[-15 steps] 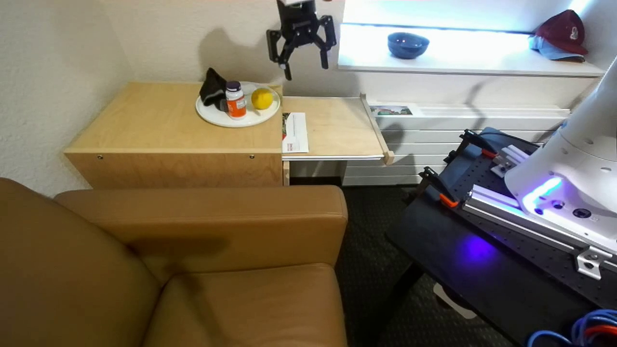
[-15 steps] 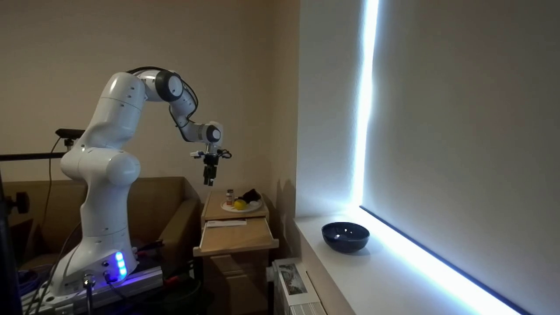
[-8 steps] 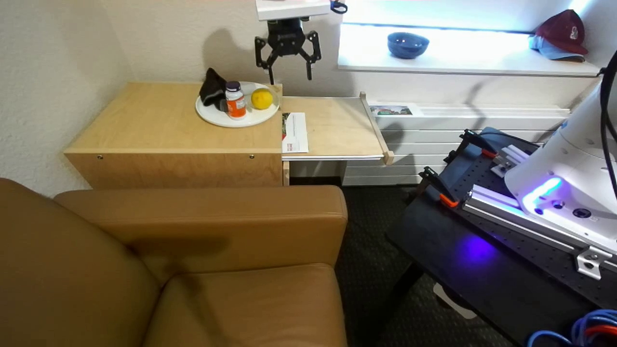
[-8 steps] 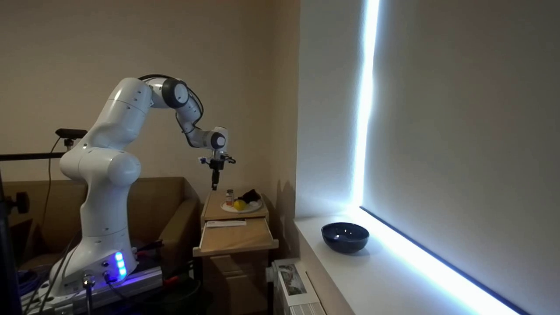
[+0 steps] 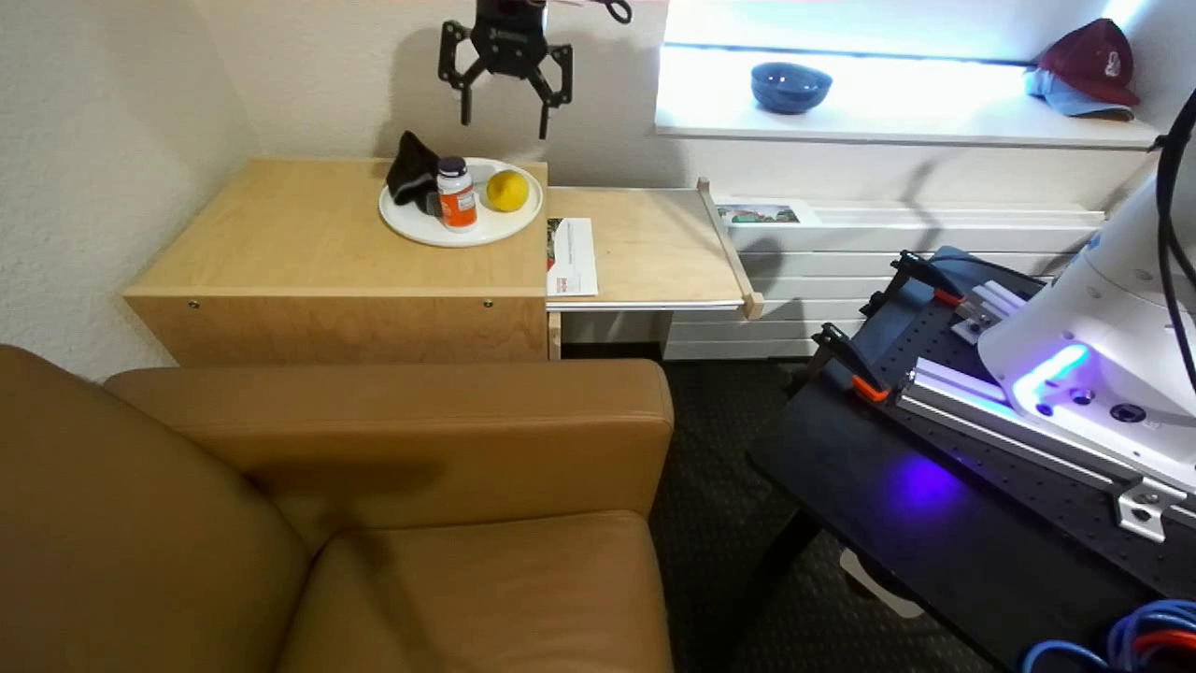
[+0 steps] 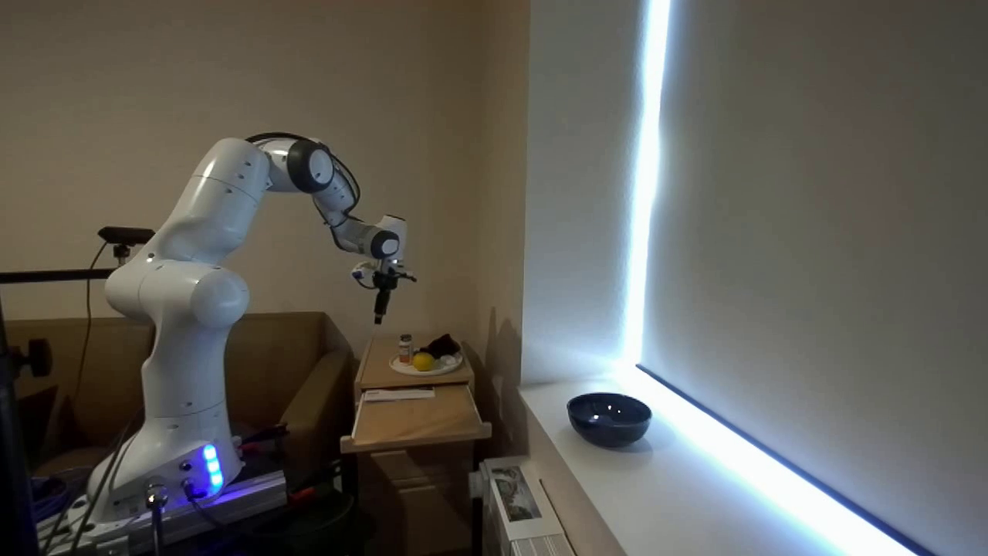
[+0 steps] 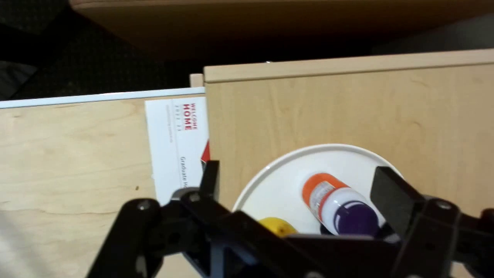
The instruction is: Pick the bottle and put it on the windowsill
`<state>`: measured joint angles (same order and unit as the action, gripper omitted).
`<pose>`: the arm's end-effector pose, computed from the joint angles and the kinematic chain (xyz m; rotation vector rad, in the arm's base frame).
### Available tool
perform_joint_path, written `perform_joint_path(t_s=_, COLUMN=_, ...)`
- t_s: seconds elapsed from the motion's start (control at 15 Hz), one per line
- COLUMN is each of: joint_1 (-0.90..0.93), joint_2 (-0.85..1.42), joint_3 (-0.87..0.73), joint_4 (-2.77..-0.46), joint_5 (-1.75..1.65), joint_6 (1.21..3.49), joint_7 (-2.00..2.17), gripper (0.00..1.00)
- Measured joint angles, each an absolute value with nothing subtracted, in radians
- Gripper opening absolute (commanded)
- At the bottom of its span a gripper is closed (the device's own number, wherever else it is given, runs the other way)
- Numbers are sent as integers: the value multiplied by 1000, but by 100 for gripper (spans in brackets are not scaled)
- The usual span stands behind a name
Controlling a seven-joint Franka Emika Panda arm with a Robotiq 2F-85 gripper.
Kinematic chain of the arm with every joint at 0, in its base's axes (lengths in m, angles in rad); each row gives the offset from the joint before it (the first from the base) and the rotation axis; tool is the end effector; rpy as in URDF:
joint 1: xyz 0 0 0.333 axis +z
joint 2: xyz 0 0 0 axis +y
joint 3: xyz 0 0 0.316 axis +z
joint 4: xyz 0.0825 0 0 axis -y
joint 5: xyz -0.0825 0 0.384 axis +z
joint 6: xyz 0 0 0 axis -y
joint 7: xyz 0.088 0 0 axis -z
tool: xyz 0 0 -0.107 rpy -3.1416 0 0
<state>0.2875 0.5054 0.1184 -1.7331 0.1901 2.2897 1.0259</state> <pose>0.6184 0.2619 0.2968 -2.7416 1.0919 0.1392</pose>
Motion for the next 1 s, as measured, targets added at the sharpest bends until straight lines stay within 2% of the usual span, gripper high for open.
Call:
perform_joint_path(t_s=0.53, joint_1=321, joint_2=542, joint_3=98, joint_4=-1705, joint_5=178, joint_6=2361, joint_7=1169, gripper=100)
perform_joint_path(t_s=1.0, joint_1=379, joint_2=780, joint_3=35, joint_4=-1448, joint_5=137, joint_6=2563, joint_7=1401, gripper=100)
